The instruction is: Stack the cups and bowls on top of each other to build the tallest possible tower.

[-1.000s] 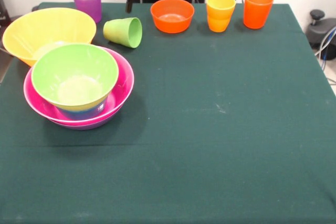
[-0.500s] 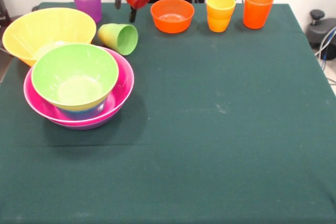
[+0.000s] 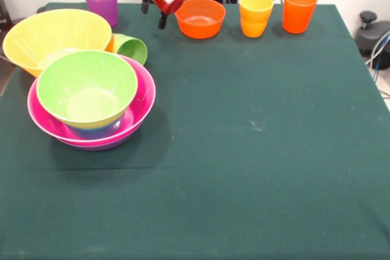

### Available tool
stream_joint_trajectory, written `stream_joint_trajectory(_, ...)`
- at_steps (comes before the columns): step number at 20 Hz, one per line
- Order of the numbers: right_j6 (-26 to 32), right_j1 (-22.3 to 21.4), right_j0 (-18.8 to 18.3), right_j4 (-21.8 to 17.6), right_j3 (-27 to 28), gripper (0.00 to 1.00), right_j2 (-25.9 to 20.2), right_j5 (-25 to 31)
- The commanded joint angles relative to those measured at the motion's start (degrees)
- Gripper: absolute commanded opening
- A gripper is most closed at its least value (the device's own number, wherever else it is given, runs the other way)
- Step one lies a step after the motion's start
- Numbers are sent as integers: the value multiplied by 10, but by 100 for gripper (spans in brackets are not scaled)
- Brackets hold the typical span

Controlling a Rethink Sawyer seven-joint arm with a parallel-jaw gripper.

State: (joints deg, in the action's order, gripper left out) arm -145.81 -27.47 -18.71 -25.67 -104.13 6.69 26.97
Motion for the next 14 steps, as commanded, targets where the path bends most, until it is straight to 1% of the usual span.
stream_joint_trajectory(1,10,-11,18,15,15,100,-45,38)
stream_joint_trajectory(2,8,-19,21,16,9,100,-43,39)
stream_joint_trajectory(5,6,-25,20,17,10,100,-39,41)
stream_joint_trajectory(9,6,-26,18,19,25,100,-37,49)
stream_joint_trajectory(12,-4,-26,22,28,41,100,-32,64)
stream_joint_trajectory(14,-4,-25,18,37,49,100,-36,77)
